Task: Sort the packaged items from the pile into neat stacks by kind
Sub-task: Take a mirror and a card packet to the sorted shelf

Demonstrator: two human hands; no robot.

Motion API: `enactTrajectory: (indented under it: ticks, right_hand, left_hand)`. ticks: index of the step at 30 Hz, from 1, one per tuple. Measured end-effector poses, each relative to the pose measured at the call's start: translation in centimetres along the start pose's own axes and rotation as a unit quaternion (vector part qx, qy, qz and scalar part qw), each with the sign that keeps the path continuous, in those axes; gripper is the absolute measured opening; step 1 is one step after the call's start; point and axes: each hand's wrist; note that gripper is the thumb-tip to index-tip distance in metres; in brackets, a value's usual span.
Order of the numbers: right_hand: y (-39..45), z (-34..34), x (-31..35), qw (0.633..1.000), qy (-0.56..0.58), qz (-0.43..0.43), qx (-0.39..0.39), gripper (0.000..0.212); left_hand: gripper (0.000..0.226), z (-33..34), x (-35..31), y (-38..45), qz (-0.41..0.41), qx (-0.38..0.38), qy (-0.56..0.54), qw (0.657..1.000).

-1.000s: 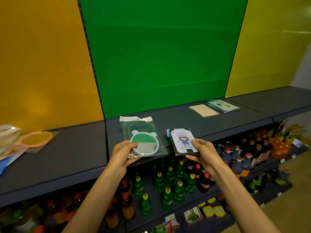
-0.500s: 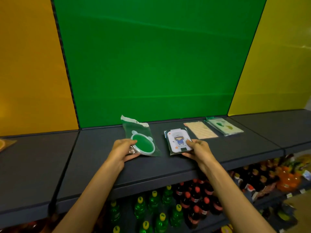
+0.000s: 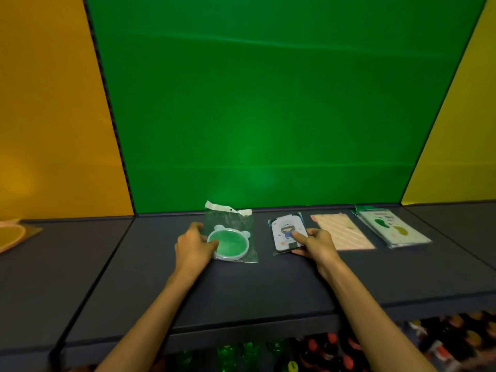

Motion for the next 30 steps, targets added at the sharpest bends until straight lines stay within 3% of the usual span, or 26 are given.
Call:
enactTrajectory:
  ticks: [2, 4, 7, 11, 16, 23, 30]
  right_hand:
    - [0.6, 0.2, 0.0, 0.999, -0.035, -0.005, -0.003, 0.022]
    - [1.1, 0.3, 0.0, 0.989, -0.142, -0.031, -0.028, 0.021]
    - [1.4, 0.0, 0.0, 0.934, -0.342, -0.079, -0.070, 0.031]
    - [1.5, -0.3, -0.3, 0.887, -0.439, -0.120, -0.083, 0.041]
    - [1.8, -0.7, -0.5, 0.854, -0.496, -0.145, -0.070, 0.042]
    - [0.5, 0.6, 0.3, 0.814, -0.508, -0.278, 0.033, 0.039]
    - [-2.7, 6.4, 0.6, 0.781, -0.478, -0.376, 0.143, 0.034]
  left_hand:
    - [0.056, 0.1, 0.0, -0.3, 0.020, -0.021, 0.026, 0.999]
    - [0.054, -0.1, 0.1, -0.4, 0.020, -0.031, 0.054, 0.998]
    - [0.050, -0.2, 0.4, -0.5, 0.010, -0.046, 0.123, 0.991]
    - [0.048, 0.1, 0.3, -0.7, -0.002, -0.072, 0.205, 0.976]
    - [0.040, 0.3, -0.3, -1.4, 0.009, -0.097, 0.263, 0.960]
    - [0.033, -2.3, -0.7, -3.1, 0.145, -0.041, 0.239, 0.959]
    - [0.049, -6.9, 1.1, -6.9, 0.123, -0.051, 0.322, 0.937]
Point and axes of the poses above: each hand's wrist, its own y-axis towards the middle knuckle, its own z-axis out of the palm, x = y × z, and after that the axes turned 5 degrees about x, right-handed
